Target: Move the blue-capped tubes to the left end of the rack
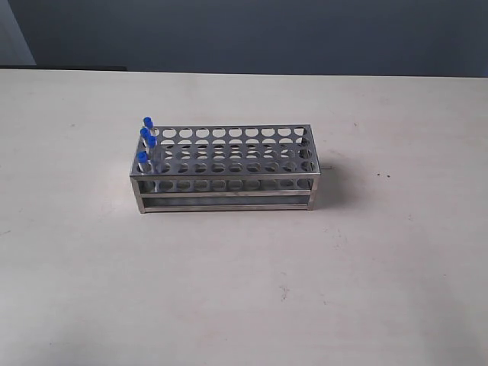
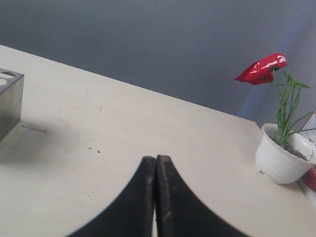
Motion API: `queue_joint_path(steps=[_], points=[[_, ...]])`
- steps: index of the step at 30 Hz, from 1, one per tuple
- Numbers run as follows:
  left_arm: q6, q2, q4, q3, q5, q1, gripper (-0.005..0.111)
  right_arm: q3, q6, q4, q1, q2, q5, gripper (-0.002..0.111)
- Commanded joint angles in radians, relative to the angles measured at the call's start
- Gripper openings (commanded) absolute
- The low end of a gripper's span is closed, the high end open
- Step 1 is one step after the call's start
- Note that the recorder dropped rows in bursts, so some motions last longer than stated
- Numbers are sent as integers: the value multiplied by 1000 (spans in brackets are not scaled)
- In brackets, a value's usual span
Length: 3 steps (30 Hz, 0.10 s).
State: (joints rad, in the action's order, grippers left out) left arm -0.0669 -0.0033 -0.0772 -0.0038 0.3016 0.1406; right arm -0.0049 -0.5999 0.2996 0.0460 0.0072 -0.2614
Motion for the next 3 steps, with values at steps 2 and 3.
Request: queue_joint_path(steps=[2,3], points=[[-2,3,5,4,-9,-5,0,5,-4,4,-5,-7,8,-1],[-2,3,5,4,-9,-5,0,5,-4,4,-5,-7,8,-1]])
